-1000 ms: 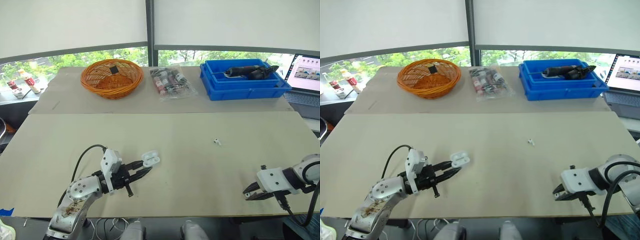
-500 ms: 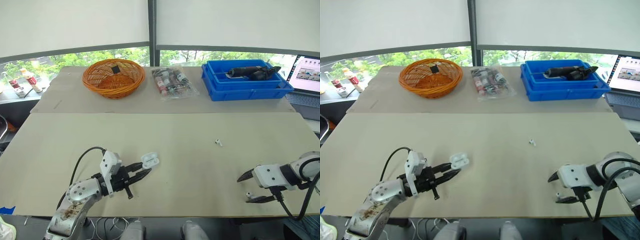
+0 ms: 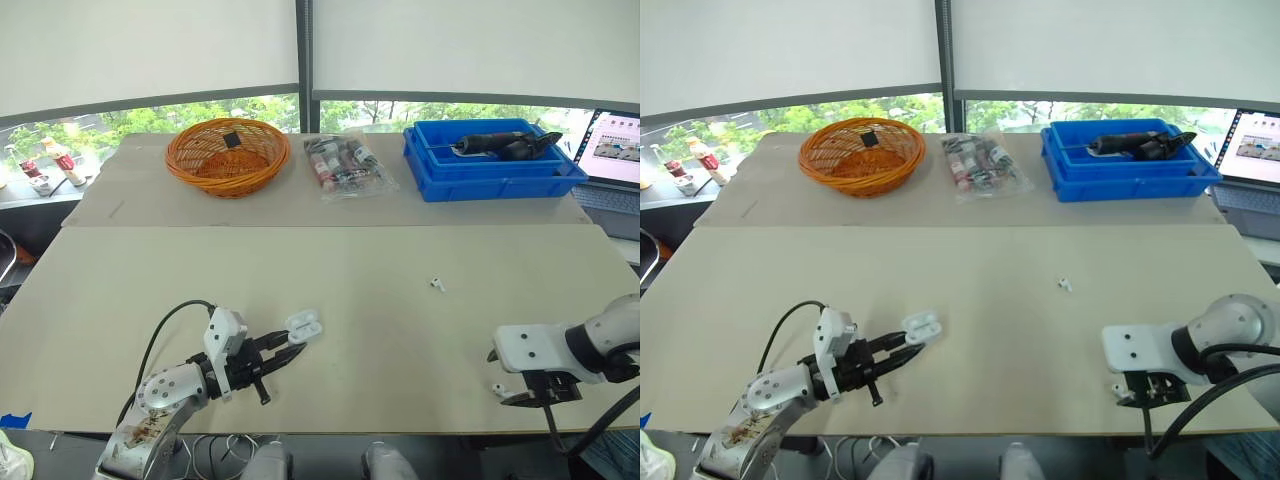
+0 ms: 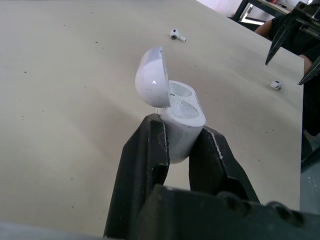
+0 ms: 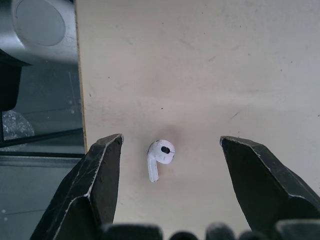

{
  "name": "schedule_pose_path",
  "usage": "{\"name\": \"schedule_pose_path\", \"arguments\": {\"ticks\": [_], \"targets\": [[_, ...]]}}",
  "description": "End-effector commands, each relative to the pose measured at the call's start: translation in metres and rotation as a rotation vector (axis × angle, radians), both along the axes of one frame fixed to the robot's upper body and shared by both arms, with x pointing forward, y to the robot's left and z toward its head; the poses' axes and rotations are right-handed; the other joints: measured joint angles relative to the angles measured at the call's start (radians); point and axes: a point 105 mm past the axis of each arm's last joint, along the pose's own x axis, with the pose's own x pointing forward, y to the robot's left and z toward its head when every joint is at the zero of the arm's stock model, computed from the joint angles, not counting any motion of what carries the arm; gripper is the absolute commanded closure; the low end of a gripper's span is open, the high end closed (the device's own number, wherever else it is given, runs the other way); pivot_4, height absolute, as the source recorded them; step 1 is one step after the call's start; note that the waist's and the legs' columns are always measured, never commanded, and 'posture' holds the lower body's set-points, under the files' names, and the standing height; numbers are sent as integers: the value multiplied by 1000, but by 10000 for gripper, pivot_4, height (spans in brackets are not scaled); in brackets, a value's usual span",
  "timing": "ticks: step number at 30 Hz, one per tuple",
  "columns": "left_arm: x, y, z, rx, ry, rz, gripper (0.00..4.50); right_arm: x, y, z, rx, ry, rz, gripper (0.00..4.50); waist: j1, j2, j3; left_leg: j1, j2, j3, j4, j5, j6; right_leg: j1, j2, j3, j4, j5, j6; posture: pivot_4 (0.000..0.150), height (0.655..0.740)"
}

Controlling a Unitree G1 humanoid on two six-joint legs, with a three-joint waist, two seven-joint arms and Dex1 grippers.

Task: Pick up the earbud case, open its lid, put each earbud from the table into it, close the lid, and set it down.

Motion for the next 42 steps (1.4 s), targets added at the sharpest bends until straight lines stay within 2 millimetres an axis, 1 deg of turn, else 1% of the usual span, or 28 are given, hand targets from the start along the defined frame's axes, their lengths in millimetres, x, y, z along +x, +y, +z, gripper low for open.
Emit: {"name": "schedule_pose_path", "arguments": {"ticks": [1,6,11,13,15,18,19,21,22,28,32,35,37,38,39,42], "targets": [[-2,-4,6,-3,-30,-12,39538,5,-2,-4,-32,-26,-23,10241,0,0,0,0,0,0,0,0,0,0,0,0,0,0,0,1500,7400],[-2,-4,7,0,-30,-8,39538,10,-13,-12,-65,-13,-49,10241,-3,0,0,0,0,3,0,0,0,0,0,0,0,0,0,1500,7400],[-1,-4,7,0,-30,-5,39538,9,-19,-17,-71,33,-53,10241,-3,0,0,0,0,3,0,0,0,0,0,0,0,0,0,1500,7400],[-1,-5,7,-2,-30,-6,39538,9,-15,-16,-42,44,-59,15507,-3,0,0,0,0,3,0,0,0,0,0,0,0,0,0,1500,7400],[-1,-6,7,-3,-31,-6,39538,10,-13,-15,-31,44,-61,21790,-4,0,0,0,0,3,0,0,0,0,0,0,0,0,0,1500,7400],[-1,-6,7,-5,-31,-6,39538,8,-11,-16,-28,52,-58,32445,-5,0,0,0,0,3,0,0,0,0,0,0,0,0,0,1500,7400],[-1,-6,7,-5,-31,-6,39538,7,-11,-17,-27,55,-57,34926,-5,0,0,0,0,3,0,0,0,0,0,0,0,0,0,1500,7400],[-1,-7,7,-4,-31,-6,39538,6,-11,-18,-26,53,-59,42806,-5,0,0,0,0,3,0,0,0,0,0,0,0,0,0,1500,7400],[-1,-7,6,-4,-30,-5,39538,6,-11,-18,-26,55,-60,45000,-5,-1,0,0,0,3,0,0,0,0,0,0,0,0,0,1500,7400],[0,-7,6,-5,-29,-3,39538,6,-13,-16,-28,46,-62,45000,-5,-1,0,0,0,3,0,0,0,0,0,0,0,0,0,1500,7400],[0,-6,5,-5,-27,2,39538,11,-9,-9,23,10,-65,45000,-5,-1,0,0,0,3,0,0,0,0,0,0,0,0,0,1500,7400],[0,-4,4,-4,-24,12,39538,11,0,0,83,5,-46,36104,-5,-1,0,0,0,3,0,0,0,0,0,0,0,0,0,1500,7400],[1,-2,4,-3,-21,20,39538,10,7,6,113,3,-25,28794,-5,0,0,0,0,3,0,0,0,0,0,0,0,0,0,1500,7400],[2,-1,3,-2,-20,25,39538,11,11,9,130,-6,-18,26176,-5,0,0,0,0,3,0,0,0,0,0,0,0,0,0,1500,7400],[2,1,3,-2,-18,33,39538,11,15,12,149,-6,-14,22220,-5,0,0,0,0,3,0,0,0,0,0,0,0,0,0,1500,7400],[7,10,2,-3,-13,75,39538,15,35,20,235,-38,-2,12000,-5,-1,0,0,0,2,0,0,0,0,0,0,0,0,0,1500,7400]]}}
